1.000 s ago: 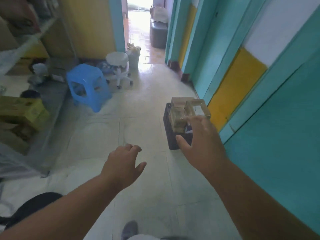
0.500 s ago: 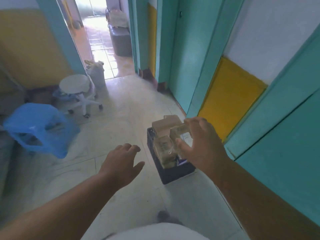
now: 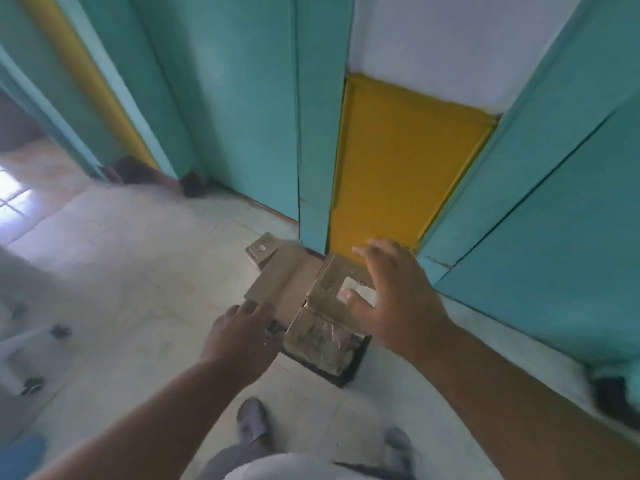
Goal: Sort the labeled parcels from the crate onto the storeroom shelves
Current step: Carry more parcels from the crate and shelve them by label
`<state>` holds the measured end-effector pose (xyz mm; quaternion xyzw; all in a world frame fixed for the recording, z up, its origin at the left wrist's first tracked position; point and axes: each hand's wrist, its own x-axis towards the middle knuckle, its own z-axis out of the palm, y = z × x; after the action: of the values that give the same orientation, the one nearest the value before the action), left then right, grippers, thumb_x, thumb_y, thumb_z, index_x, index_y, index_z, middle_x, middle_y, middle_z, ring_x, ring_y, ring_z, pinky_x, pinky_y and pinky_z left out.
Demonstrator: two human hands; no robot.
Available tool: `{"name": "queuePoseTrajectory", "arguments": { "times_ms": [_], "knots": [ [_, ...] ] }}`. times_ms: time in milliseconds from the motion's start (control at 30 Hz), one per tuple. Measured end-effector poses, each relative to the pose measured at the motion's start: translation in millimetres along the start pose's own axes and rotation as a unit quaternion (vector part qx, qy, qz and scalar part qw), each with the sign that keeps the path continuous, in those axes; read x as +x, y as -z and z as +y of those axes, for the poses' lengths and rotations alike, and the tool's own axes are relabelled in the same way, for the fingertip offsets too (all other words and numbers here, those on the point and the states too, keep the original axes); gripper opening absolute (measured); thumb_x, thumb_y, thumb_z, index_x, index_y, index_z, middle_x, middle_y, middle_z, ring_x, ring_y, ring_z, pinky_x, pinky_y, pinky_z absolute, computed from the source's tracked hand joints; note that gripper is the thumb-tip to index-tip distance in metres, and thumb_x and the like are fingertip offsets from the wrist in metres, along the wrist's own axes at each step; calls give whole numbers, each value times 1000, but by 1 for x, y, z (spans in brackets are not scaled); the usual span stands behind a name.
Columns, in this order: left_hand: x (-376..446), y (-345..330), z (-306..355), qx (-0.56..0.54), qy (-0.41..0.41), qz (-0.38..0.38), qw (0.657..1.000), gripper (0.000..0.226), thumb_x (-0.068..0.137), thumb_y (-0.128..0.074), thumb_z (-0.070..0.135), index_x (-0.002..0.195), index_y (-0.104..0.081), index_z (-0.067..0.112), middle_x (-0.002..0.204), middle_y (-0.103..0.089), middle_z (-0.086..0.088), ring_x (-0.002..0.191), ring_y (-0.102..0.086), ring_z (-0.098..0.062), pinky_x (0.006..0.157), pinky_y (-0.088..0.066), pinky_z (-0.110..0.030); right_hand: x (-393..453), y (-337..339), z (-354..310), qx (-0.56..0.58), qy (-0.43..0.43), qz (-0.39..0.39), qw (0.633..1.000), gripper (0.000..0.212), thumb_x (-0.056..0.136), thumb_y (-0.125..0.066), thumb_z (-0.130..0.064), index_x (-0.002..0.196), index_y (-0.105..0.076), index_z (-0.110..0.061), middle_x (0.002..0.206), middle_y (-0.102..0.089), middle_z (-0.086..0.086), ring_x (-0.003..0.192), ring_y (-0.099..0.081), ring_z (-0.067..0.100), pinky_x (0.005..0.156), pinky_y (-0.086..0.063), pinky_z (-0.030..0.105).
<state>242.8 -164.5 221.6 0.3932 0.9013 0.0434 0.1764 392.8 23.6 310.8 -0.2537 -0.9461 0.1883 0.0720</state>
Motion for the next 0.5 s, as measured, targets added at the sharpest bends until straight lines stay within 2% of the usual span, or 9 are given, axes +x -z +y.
{"name": "queuePoseTrajectory", "arguments": {
  "times_ms": [100,233,367,500],
  "knots": [
    [46,-4,-25,26,-58,-43,997,43,87,-50,51,124,-56,28,120,-62,2,110,-58,-26,90,-49,-36,12,-20,-9,-14,-69,6,997,60,89,-56,-46,140,-47,-15,146,-48,10,134,-44,26,107,-43,40],
    [83,-37,-47,13,-104,-89,991,42,91,-54,47,128,-54,27,129,-60,3,115,-57,-23,93,-49,-38,19,-64,-9,-28,-151,-10,988,60,91,-60,-44,142,-46,-16,146,-46,8,135,-43,24,108,-39,36],
    [105,-101,-69,-2,-110,-131,985,43,91,-56,48,128,-53,26,133,-59,3,120,-55,-23,95,-48,-38,14,-139,7,-17,-192,-36,981,57,88,-66,-41,136,-51,-13,138,-52,10,127,-50,26,100,-48,40],
    [126,-175,-89,-26,-76,-182,980,49,91,-59,46,134,-49,24,133,-59,0,121,-54,-24,97,-48,-40,6,-226,35,3,-237,-82,968,59,87,-69,-39,138,-51,-13,141,-50,11,129,-49,29,103,-44,41]
  ]
}}
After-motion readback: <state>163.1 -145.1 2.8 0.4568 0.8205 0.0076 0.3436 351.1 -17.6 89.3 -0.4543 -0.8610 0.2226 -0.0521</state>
